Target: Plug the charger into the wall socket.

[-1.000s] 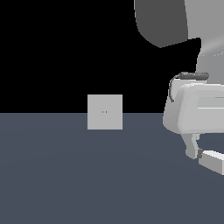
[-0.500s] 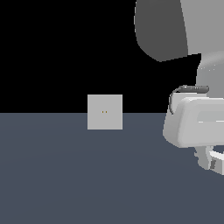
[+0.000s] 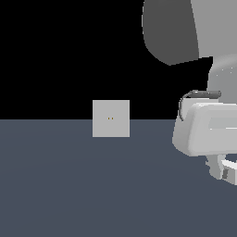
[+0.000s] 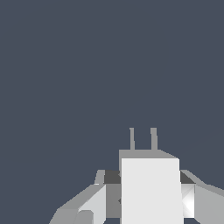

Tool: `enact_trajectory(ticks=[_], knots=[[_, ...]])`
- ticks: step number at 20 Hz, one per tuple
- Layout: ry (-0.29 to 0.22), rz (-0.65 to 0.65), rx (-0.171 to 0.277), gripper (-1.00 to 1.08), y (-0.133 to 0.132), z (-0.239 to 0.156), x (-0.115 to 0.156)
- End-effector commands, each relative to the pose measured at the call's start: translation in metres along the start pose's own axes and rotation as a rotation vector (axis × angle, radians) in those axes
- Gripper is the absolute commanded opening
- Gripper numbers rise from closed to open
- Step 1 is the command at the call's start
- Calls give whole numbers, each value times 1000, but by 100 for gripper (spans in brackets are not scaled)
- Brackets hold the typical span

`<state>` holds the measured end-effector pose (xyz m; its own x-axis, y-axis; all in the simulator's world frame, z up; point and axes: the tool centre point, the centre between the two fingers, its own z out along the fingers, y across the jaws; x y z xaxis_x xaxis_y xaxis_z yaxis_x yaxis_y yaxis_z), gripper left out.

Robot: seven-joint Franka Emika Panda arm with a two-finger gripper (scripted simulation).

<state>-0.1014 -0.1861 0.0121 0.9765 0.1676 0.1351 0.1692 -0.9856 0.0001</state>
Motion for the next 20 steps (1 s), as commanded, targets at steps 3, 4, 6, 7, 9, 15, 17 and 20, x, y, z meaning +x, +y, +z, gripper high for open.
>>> enact_trajectory(ticks=[3, 4, 6, 7, 9, 15, 17, 20], knots=[[0, 7, -1, -100, -5, -2, 2], [1, 10, -1, -100, -8, -3, 2], [1, 19, -2, -100, -14, -5, 4], [1, 25, -3, -100, -17, -6, 5], [1, 37, -5, -100, -25, -9, 7], [2, 86, -11, -100, -58, -21, 18], [2, 106, -13, -100, -71, -26, 23], [3, 136, -17, -100, -91, -33, 31]])
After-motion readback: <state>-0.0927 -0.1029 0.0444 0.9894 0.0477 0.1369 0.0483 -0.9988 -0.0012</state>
